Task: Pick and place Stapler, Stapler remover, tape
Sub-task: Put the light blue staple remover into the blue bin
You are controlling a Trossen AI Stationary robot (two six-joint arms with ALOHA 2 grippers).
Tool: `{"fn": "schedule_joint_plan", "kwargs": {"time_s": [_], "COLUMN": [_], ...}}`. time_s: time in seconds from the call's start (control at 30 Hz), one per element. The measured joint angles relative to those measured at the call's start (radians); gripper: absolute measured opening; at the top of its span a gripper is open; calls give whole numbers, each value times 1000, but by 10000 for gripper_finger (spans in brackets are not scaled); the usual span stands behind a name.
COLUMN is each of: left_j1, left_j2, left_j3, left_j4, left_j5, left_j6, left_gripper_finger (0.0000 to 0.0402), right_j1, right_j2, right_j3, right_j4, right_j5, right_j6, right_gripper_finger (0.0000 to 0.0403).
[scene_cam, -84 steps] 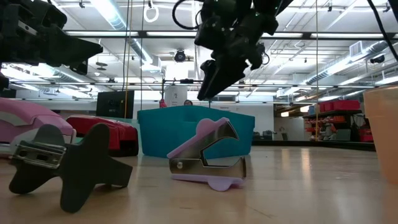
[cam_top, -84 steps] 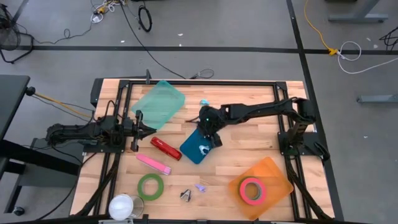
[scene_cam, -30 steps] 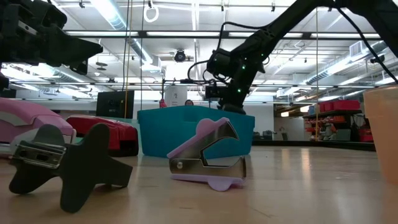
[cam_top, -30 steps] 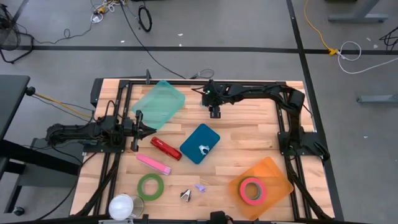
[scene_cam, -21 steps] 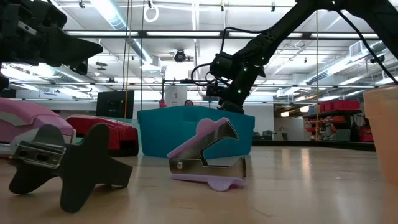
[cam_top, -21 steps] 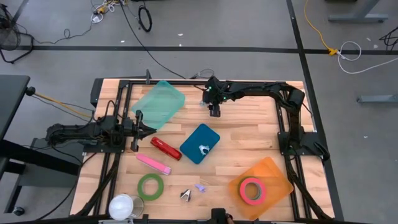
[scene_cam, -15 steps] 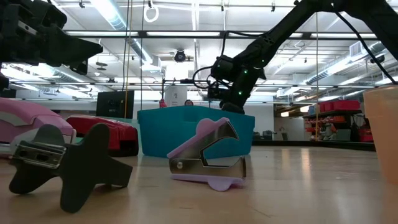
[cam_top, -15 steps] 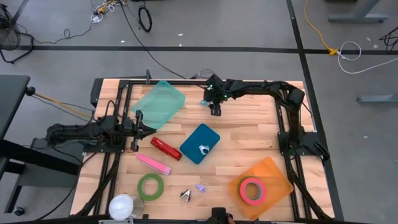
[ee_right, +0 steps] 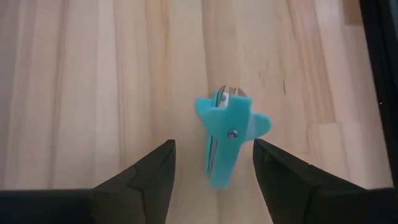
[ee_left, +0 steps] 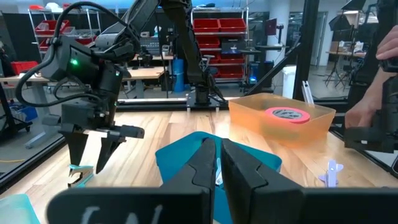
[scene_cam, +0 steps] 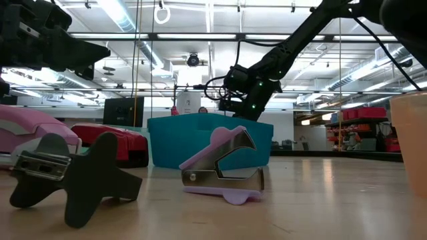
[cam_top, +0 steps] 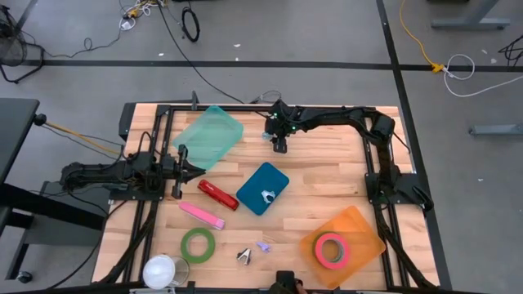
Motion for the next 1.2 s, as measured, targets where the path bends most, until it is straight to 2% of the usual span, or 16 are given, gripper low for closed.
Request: {"fn": "schedule_joint_plan", "kwargs": {"time_s": [0.17, 0.63, 1.2], "left_j1": [0, 0, 0], "left_j2": [0, 0, 0], "left_j3": [0, 0, 0], "left_j4": [0, 0, 0], "left_j5": [0, 0, 0], "left_j6": [0, 0, 0], "left_gripper_finger": [30, 30, 30], "right_j1": [-1, -2, -2], "right_j2": [0, 0, 0], "right_j3": [0, 0, 0], "right_j4": [9, 13, 13], "right_j5": [0, 0, 0], "right_j6": [-1, 0, -1], "right_gripper_finger": [207, 118, 49]}}
